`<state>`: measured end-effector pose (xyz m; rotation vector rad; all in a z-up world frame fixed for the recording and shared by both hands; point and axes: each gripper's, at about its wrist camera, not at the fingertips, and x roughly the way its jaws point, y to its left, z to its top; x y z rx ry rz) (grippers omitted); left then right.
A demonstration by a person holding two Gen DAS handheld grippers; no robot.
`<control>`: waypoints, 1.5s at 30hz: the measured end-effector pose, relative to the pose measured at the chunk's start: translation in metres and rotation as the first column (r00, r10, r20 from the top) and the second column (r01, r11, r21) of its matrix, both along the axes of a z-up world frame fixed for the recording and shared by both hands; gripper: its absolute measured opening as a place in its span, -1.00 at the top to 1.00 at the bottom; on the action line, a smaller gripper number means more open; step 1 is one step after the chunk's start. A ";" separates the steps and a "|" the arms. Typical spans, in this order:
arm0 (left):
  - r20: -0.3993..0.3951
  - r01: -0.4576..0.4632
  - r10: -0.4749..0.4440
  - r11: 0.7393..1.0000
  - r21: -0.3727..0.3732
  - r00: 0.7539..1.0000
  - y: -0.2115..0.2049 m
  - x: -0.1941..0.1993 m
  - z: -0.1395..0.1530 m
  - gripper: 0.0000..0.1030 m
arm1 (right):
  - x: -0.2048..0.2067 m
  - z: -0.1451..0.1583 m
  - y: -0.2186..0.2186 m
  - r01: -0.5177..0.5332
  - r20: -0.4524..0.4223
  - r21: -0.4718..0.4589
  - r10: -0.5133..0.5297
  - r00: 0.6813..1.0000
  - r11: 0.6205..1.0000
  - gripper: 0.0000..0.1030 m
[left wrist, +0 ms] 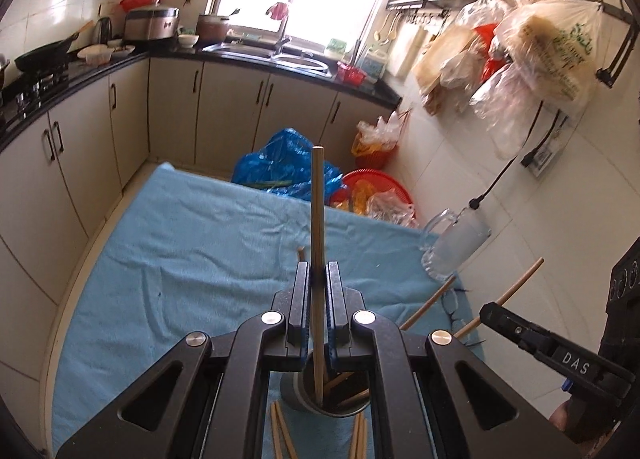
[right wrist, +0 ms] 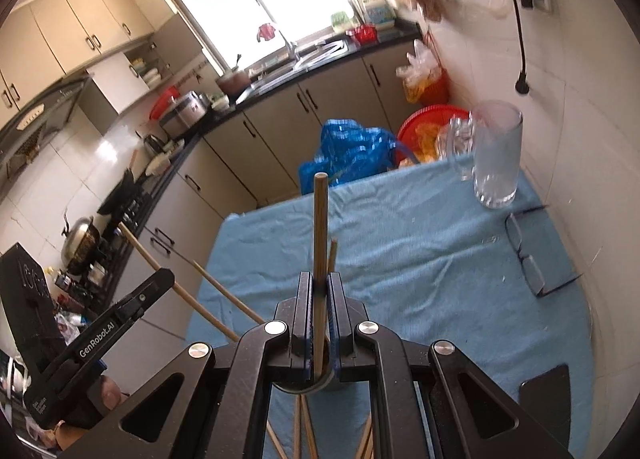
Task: Organize utensils
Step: 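Lower both held chopsticks into the black holder, then open both grippers and move them back over the chopsticks on the cloth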
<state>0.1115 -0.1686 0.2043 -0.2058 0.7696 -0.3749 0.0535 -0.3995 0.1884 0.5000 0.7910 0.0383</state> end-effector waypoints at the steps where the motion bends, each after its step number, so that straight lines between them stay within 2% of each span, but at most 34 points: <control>1: -0.008 0.001 -0.001 1.000 0.001 1.000 0.000 0.001 -0.004 0.88 | 0.001 -0.005 0.001 -0.004 -0.011 0.001 0.004 1.000 1.000 0.86; 11: -0.050 -0.001 0.001 1.000 0.001 0.999 0.002 0.009 -0.024 0.88 | 0.013 -0.033 0.006 -0.029 -0.084 0.028 0.031 0.996 0.999 0.84; 22: -0.032 0.003 -0.004 1.000 -0.030 0.999 0.015 0.002 -0.008 0.86 | 0.004 -0.018 0.001 -0.007 -0.060 0.051 0.010 0.998 0.999 0.80; 25: -0.023 0.001 -0.002 0.999 -0.037 1.000 0.023 -0.006 -0.002 0.74 | -0.008 -0.013 -0.002 0.006 -0.050 0.055 -0.003 0.999 0.998 0.72; 27: -0.023 -0.006 0.005 0.999 -0.041 1.000 0.031 -0.013 0.000 0.57 | -0.019 -0.012 -0.005 0.019 -0.052 0.058 -0.016 0.999 0.998 0.64; 29: -0.029 -0.003 0.002 0.999 -0.040 1.000 0.038 -0.023 -0.002 0.56 | -0.029 -0.016 -0.007 0.021 -0.067 0.059 -0.017 0.998 0.998 0.61; 34: -0.074 0.007 -0.009 1.000 -0.020 0.997 0.053 -0.047 -0.021 0.47 | -0.056 -0.043 -0.007 0.033 -0.136 0.066 -0.024 0.990 0.997 0.59; 40: -0.173 0.012 -0.009 1.000 0.017 0.985 0.069 -0.080 -0.065 0.46 | -0.089 -0.088 0.000 0.043 -0.240 0.071 -0.024 0.970 0.997 0.59; 45: -0.268 0.022 -0.008 0.998 0.052 0.963 0.074 -0.115 -0.107 0.46 | -0.116 -0.119 0.010 0.056 -0.308 0.066 -0.034 0.951 0.996 0.54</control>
